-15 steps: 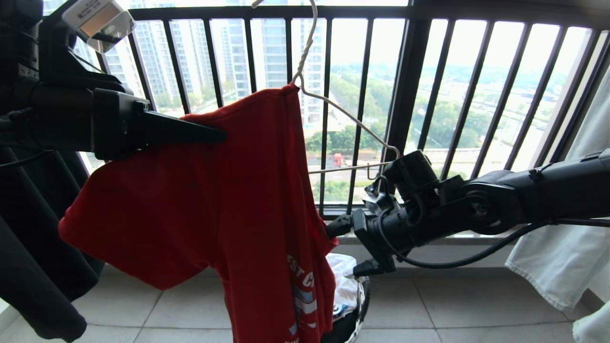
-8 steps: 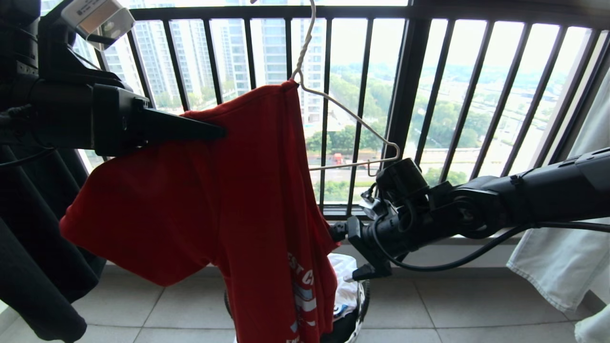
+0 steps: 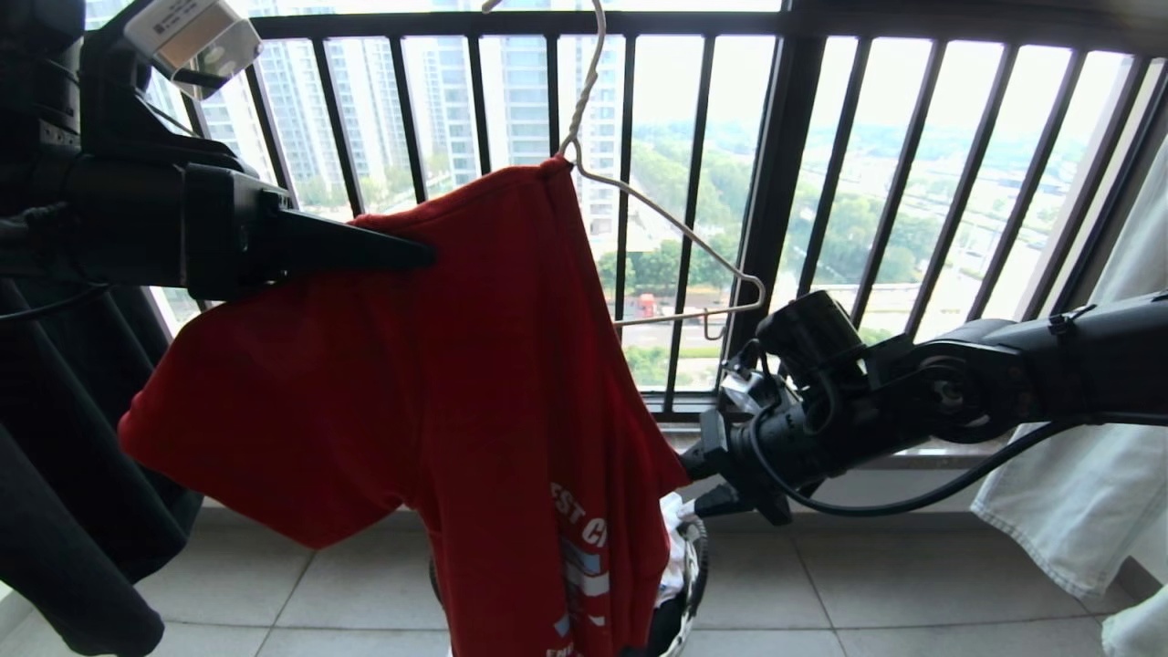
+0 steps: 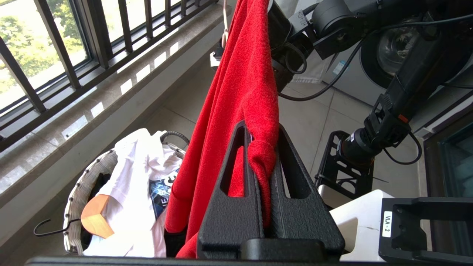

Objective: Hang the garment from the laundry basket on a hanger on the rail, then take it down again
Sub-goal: Hang the clothes on the clothes rack

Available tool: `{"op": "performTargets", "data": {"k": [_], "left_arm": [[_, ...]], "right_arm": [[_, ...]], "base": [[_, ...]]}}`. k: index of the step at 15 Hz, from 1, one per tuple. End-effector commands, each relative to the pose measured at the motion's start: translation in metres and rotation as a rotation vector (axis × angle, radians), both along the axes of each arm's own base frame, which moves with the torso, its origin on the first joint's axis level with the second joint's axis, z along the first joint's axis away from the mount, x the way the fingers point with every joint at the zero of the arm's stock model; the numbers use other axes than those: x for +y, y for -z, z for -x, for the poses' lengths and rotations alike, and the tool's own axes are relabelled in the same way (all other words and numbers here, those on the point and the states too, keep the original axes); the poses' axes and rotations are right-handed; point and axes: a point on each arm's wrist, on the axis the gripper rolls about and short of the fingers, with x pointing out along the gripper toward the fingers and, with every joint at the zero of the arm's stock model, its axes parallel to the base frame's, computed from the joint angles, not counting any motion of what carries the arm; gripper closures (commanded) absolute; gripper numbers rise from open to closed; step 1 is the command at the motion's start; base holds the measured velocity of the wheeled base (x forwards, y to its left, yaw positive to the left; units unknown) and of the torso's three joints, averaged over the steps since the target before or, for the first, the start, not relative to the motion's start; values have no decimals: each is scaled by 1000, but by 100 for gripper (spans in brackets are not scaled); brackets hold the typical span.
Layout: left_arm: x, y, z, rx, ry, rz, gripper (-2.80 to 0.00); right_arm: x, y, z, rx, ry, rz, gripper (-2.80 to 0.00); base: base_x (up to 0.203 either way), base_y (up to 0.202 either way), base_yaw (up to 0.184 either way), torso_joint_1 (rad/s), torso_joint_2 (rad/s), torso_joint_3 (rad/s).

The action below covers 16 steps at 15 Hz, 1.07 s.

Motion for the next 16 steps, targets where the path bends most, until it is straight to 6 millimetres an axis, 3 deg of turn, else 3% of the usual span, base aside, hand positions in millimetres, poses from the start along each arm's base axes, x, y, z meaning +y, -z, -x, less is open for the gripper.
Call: {"op": "performTargets", "data": {"k": [1, 7, 10, 14, 16], "left_arm": [[0, 1, -1, 4, 5, 1, 0], [-1, 2, -2, 8, 7, -1, 0], [-1, 2, -2, 9, 8, -1, 0], [-6, 4, 1, 15, 31, -2, 0], [-12, 7, 3, 26, 61, -5, 0]], "right_arm": [[-13, -5, 2, -3, 29, -2, 0], [-51, -10, -4, -31, 125, 3, 0], [-68, -26, -10, -94, 170, -10, 0], [-86, -60, -25, -169, 217, -9, 0], [-93, -66, -33, -169, 233, 4, 0]], "base": [[0, 0, 0, 0, 0, 0], [0, 0, 0, 0, 0, 0], [0, 0, 0, 0, 0, 0], [0, 0, 0, 0, 0, 0], [0, 0, 0, 0, 0, 0]]}}
